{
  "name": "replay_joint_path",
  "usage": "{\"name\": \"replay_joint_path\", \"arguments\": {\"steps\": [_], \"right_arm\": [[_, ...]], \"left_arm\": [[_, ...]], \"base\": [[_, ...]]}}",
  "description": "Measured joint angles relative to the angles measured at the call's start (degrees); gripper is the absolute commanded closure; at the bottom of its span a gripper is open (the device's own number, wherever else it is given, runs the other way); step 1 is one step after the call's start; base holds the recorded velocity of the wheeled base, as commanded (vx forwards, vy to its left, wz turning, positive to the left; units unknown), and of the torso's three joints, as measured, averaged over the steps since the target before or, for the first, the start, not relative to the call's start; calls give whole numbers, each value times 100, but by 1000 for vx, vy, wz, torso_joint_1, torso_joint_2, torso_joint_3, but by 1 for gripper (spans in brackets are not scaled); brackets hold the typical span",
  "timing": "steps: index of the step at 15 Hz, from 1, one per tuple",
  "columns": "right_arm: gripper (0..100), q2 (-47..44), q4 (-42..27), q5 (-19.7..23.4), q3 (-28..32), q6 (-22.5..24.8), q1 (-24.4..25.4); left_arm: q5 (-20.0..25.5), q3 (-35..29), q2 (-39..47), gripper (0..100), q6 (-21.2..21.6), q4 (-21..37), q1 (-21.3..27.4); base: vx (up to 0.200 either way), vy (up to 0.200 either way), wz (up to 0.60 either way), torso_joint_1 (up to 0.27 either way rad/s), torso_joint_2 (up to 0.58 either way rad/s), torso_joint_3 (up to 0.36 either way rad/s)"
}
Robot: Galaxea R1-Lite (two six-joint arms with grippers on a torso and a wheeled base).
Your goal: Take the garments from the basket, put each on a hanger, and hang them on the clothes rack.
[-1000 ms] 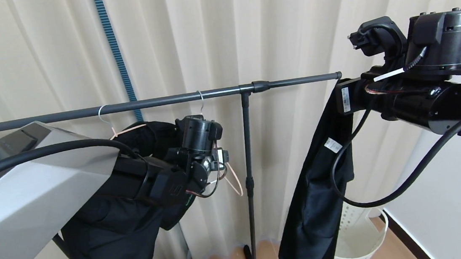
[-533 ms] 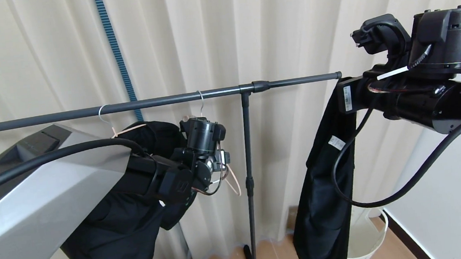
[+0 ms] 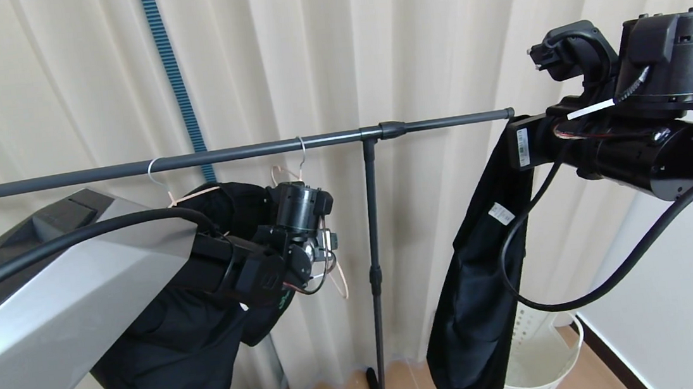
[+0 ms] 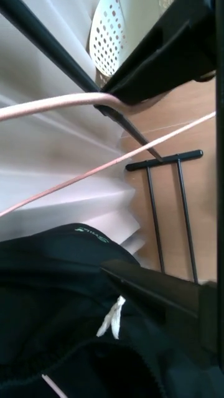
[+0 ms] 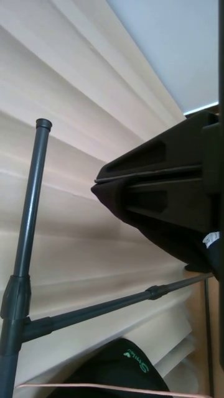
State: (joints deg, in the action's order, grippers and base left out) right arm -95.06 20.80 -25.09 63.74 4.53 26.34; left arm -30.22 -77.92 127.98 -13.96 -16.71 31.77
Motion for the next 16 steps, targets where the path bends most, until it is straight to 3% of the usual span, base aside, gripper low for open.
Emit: {"name": "replay_joint_path", "arguments": {"steps": [16], "right_arm": [[100,-2,0,0,0,0,0]], "left_arm": [[20,791,-937,100,184,-12,200]], "base": [[0,0,0,0,0,0]]}}
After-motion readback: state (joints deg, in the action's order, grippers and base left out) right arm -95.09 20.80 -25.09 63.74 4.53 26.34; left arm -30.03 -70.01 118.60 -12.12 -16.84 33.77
